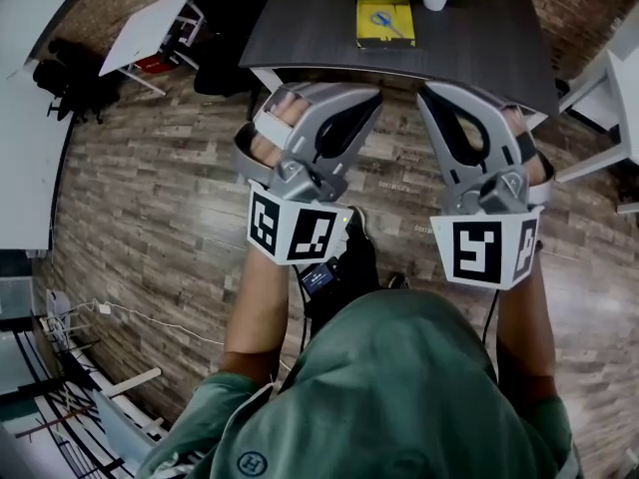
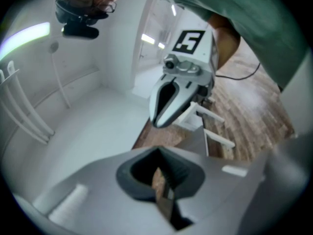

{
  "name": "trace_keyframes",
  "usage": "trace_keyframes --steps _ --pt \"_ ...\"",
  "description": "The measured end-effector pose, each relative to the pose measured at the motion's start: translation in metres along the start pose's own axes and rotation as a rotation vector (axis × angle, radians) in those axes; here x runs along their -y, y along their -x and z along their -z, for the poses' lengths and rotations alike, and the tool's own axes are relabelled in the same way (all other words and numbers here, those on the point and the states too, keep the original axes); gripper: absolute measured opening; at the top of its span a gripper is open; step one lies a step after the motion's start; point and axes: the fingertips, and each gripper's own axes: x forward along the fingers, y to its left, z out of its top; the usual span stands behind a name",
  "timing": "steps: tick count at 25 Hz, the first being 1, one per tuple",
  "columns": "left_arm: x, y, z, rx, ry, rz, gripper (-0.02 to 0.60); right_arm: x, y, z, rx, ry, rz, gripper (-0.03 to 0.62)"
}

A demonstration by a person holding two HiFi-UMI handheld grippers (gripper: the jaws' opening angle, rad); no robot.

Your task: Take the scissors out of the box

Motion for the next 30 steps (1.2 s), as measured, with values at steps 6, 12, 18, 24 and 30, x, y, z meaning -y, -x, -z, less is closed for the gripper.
trace_keyframes --steps 6,12,18,24,30 --pt "-0.014 -0.032 0.041 0.051 0.009 -0.001 0.000 0.011 -0.044 0.020 -0.052 0.006 0.024 0.006" --pt "-0.023 -0.052 0.074 0.061 0.024 0.022 0.000 0.014 -0.079 0.032 -0.070 -0.009 0.022 0.006" --pt "-0.020 -0.064 0.089 0.052 0.040 0.040 0.000 0.013 -0.092 0.045 -0.086 -0.030 0.015 0.007" --pt "-0.020 -0.073 0.107 0.044 0.051 0.067 0.000 0.016 -0.112 0.057 -0.102 -0.051 0.005 0.006" --pt "-0.031 -0.080 0.140 0.053 0.055 0.075 0.000 0.017 -0.148 0.060 -0.120 -0.049 0.005 0.007"
